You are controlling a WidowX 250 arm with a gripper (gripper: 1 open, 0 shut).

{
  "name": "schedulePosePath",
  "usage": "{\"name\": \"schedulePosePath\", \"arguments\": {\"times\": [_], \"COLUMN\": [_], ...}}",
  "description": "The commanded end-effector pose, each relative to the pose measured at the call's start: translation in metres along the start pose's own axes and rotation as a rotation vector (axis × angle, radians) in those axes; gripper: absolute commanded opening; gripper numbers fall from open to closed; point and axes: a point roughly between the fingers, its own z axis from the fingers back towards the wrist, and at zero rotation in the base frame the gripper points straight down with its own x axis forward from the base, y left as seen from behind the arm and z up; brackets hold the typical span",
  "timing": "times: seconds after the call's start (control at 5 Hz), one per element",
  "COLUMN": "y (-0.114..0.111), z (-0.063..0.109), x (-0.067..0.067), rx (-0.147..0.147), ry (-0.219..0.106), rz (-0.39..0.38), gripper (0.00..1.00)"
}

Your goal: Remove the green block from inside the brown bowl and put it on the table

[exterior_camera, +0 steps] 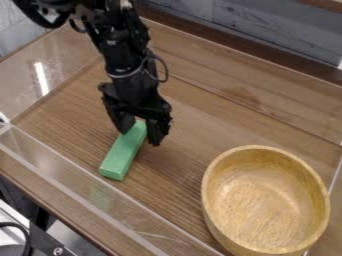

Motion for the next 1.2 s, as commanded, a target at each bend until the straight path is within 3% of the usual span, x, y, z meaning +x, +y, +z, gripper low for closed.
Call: {"name": "schedulePosePath", "arguments": {"times": [0.0,1.0], "y": [-0.002,-0.004], "z": [0.001,-0.025], "x": [0.004,-0.005], "rx": [0.004,-0.021], "ry": [-0.019,0.039], "rz": [-0.006,0.033], "gripper": [1.00,1.00]}}
